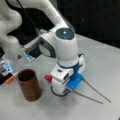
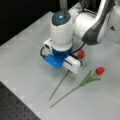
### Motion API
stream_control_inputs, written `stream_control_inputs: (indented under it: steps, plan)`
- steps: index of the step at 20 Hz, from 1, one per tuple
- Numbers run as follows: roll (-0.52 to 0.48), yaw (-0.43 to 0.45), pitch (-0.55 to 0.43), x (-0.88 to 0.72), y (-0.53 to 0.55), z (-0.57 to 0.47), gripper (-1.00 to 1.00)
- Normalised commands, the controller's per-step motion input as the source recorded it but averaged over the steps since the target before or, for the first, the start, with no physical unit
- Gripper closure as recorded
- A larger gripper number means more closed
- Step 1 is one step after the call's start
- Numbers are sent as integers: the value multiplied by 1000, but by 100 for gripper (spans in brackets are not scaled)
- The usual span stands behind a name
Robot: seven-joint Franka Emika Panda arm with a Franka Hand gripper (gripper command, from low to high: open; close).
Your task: Flower insertion into a vase
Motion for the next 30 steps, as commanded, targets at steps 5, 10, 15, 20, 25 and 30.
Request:
stream_control_inputs:
  steps: [5, 10, 15, 20, 25, 30]
  plan:
    - [-62, 143, 65, -42, -1, -184, -100]
    - [-68, 94, 20, -9, 51, -144, -100]
    - [-42, 16, -14, 37, 81, -91, -100]
    - [-62, -23, -54, 84, 65, -129, -100]
    - [-77, -18, -69, 100, 50, -133, -100]
    - [-87, -24, -48, 98, 49, -97, -100]
